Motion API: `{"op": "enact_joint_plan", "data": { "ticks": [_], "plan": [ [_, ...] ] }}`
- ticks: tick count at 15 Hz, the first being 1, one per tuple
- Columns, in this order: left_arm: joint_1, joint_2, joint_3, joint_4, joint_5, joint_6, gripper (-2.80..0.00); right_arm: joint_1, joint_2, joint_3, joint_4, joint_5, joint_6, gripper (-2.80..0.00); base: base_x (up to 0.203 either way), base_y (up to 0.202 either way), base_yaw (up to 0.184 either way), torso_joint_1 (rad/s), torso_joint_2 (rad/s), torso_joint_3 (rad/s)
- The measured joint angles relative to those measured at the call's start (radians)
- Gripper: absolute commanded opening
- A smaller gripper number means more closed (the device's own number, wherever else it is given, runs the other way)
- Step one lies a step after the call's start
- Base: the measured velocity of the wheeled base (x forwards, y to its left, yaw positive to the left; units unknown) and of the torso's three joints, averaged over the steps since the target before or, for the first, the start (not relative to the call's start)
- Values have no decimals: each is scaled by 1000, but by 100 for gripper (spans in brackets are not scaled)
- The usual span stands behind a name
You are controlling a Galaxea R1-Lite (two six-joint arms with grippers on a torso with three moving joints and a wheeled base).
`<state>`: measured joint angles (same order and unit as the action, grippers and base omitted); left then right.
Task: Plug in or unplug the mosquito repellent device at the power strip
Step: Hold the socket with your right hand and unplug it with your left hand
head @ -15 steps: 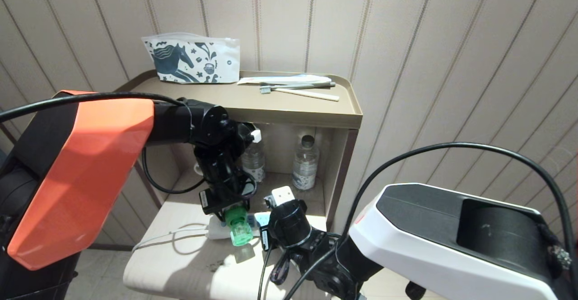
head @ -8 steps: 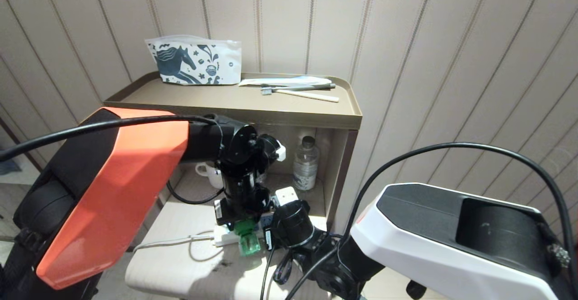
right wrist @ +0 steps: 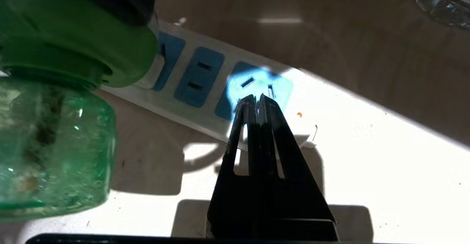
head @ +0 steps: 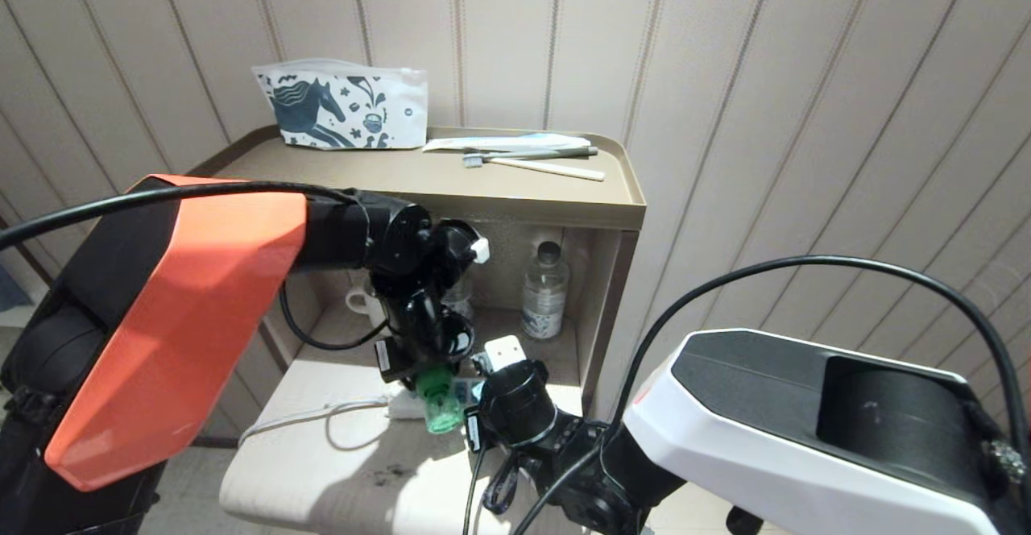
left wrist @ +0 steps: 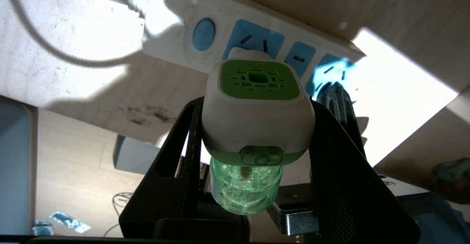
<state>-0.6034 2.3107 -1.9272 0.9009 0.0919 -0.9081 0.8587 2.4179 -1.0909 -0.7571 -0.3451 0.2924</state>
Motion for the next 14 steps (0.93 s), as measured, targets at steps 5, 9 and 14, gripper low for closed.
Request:
{"op": "enact_joint_plan", "data": {
  "ticks": [5,9,14],
  "plan": [
    [18,-19,0,-5,1,1,-280,-3,1,-2,0,-1,3,-280,0,0,0,0,0,0],
    [5,-3,1,-5,7,0,-280,-3,3,-4,3,-1,2,-280,0,0,0,0,0,0],
    [-43,31,0,-23,20,2,-280,-4,9,-3,0,-4,3,-280,0,0,0,0,0,0]
  ]
}}
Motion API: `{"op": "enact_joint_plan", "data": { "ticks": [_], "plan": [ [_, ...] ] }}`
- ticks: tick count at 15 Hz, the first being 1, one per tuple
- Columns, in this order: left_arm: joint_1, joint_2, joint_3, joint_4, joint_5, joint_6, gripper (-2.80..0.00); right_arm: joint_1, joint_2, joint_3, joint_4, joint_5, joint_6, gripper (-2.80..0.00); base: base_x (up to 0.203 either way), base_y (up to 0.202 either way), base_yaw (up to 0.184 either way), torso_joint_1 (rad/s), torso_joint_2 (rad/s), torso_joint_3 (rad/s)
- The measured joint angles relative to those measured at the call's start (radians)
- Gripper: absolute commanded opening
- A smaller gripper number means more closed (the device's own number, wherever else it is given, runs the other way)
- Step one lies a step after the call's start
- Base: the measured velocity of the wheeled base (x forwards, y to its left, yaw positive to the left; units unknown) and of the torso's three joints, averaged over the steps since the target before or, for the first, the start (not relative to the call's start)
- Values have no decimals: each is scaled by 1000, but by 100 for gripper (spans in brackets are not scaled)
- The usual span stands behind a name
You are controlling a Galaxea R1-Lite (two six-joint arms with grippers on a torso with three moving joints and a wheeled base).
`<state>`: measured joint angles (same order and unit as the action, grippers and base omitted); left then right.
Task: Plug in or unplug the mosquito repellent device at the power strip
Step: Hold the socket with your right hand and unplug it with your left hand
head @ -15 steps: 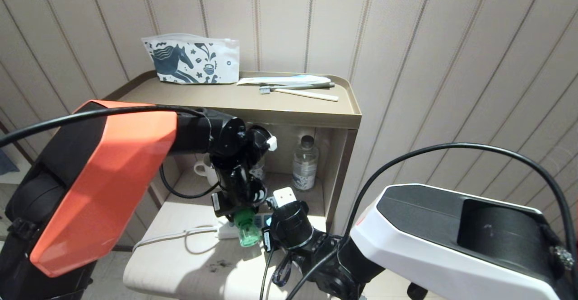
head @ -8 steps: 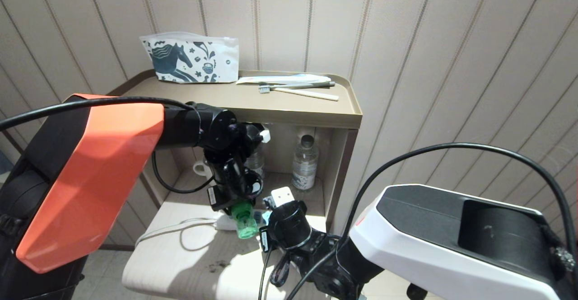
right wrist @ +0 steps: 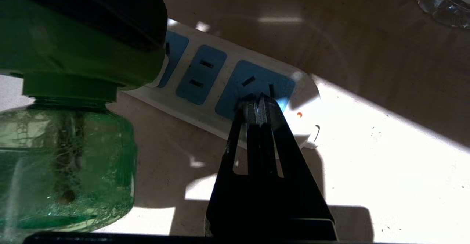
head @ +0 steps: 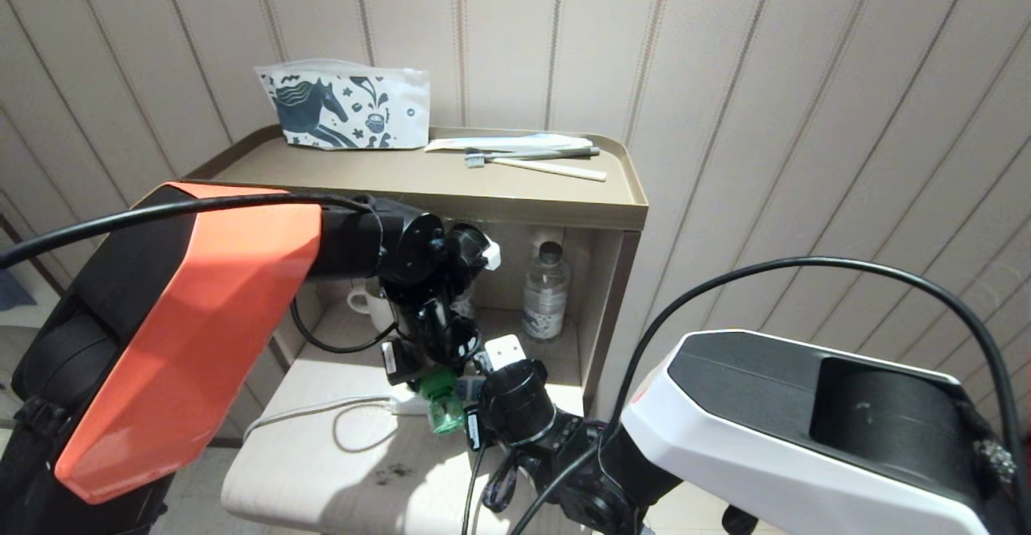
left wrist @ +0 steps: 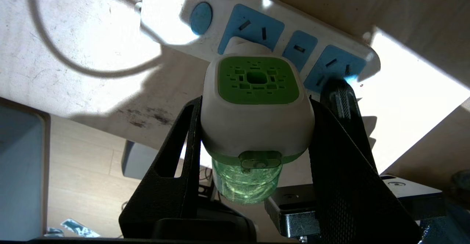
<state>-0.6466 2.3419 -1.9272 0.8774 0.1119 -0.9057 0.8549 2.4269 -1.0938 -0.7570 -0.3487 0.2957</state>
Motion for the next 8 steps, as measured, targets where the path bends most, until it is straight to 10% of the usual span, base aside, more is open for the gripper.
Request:
{"op": "enact_joint_plan", "data": {
  "ticks": [8],
  "plan": [
    [-4,-6,1,5,-11,-9,-280,12,-3,23,-2,-1,1,-280,0,0,0,0,0,0]
  ]
}}
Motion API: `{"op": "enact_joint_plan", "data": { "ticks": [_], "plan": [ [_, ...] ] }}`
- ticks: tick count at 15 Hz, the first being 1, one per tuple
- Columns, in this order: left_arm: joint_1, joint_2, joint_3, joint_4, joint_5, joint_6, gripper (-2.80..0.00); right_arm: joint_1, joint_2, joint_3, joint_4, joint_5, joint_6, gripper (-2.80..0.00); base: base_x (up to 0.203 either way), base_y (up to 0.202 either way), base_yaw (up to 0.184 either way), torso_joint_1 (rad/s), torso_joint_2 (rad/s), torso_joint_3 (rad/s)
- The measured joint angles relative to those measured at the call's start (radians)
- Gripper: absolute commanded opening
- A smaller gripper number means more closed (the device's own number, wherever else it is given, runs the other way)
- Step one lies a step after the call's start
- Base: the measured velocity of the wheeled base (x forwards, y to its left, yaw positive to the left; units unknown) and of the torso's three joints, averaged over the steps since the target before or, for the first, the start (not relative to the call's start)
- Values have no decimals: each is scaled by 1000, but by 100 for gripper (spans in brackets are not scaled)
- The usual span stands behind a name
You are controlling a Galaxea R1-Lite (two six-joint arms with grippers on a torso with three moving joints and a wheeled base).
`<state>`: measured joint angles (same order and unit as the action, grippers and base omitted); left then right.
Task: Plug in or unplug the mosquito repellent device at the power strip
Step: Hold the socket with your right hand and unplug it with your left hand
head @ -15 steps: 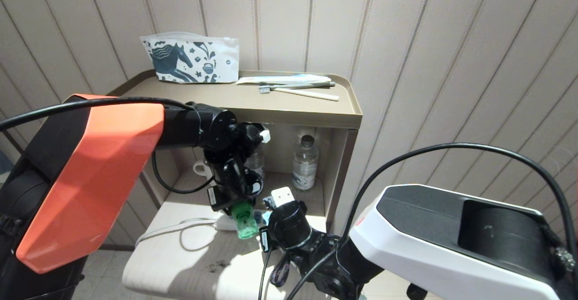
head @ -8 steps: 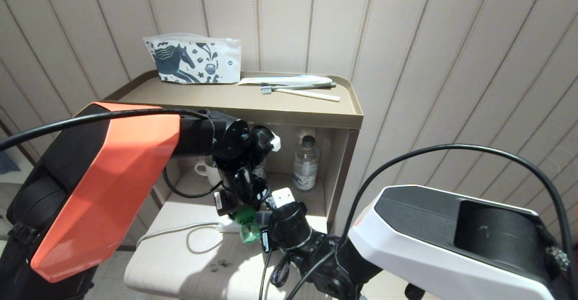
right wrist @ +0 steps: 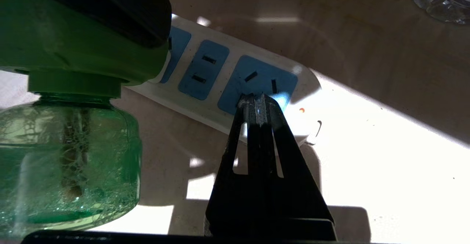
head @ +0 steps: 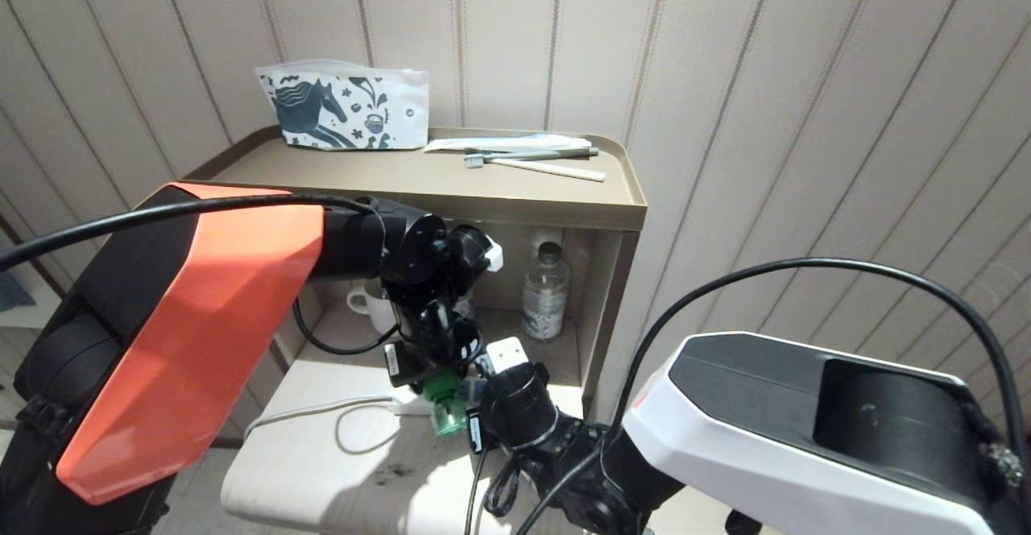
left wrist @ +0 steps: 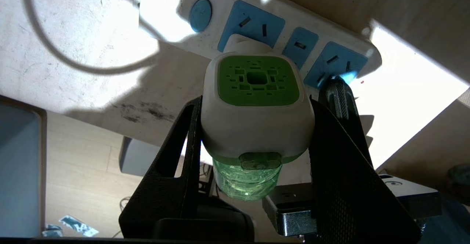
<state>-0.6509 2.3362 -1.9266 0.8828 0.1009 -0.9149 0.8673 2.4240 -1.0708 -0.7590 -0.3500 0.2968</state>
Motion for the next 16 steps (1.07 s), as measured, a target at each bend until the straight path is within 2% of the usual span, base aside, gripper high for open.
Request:
{"op": "enact_joint_plan", "data": {
  "ticks": [5,11,16],
  "plan": [
    [0,0,6,37,-16,-2,-280,19,-11,25,-9,-1,0,-280,0,0,0,0,0,0],
    [1,-3,56,23,-23,-1,-280,22,-11,35,-14,5,1,-280,0,0,0,0,0,0],
    [2,-3,53,23,-40,-1,-280,19,-3,14,-13,2,-1,-280,0,0,0,0,0,0]
  ]
}}
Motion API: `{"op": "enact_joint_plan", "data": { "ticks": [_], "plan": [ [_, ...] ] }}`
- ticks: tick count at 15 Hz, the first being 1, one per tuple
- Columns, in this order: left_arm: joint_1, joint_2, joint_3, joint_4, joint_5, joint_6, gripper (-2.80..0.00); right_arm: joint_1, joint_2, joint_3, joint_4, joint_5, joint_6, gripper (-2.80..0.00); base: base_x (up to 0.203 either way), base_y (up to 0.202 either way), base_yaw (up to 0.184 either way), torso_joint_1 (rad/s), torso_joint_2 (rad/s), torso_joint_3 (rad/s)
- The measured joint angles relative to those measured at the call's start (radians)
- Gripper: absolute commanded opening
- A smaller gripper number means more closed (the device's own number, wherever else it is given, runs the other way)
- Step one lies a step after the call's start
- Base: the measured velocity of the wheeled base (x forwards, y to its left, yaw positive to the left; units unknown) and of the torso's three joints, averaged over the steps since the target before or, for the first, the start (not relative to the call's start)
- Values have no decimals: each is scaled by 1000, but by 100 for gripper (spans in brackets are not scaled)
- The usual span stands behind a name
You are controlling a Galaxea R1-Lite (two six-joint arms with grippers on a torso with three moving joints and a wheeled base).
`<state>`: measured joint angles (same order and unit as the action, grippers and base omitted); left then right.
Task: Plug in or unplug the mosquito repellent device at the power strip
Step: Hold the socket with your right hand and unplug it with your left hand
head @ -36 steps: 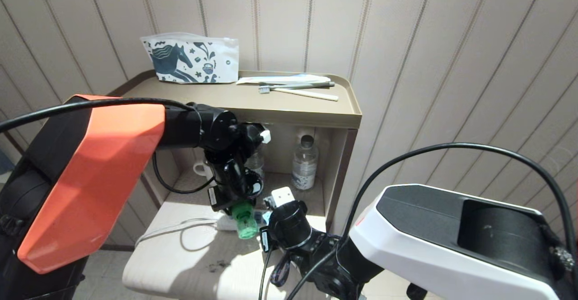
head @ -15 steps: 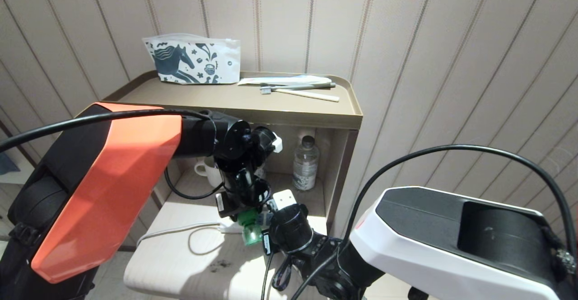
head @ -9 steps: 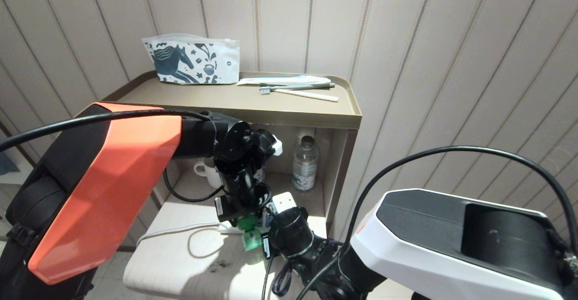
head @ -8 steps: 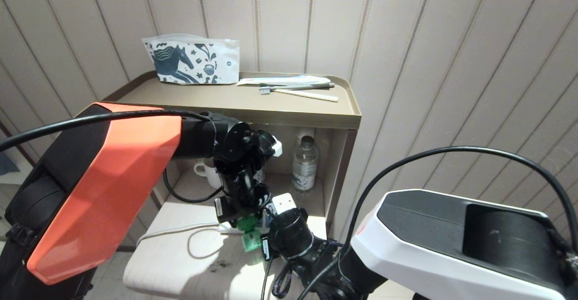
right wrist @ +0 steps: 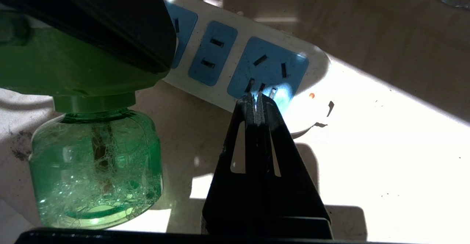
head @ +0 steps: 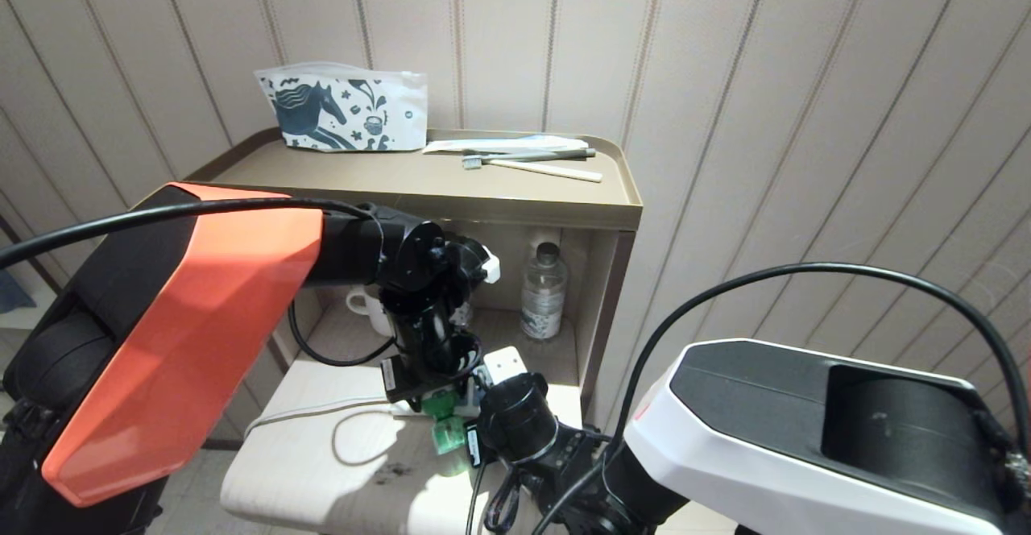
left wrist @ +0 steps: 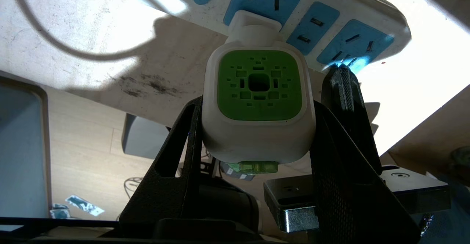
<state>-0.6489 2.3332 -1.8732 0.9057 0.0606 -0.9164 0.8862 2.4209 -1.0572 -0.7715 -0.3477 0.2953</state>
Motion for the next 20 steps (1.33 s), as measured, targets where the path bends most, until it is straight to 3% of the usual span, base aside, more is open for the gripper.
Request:
{"op": "enact_joint_plan", "data": {
  "ticks": [20],
  "plan": [
    [20,23,-48,-21,5,14,-280,-34,9,-74,-1,-12,-12,-280,0,0,0,0,0,0]
  ]
}}
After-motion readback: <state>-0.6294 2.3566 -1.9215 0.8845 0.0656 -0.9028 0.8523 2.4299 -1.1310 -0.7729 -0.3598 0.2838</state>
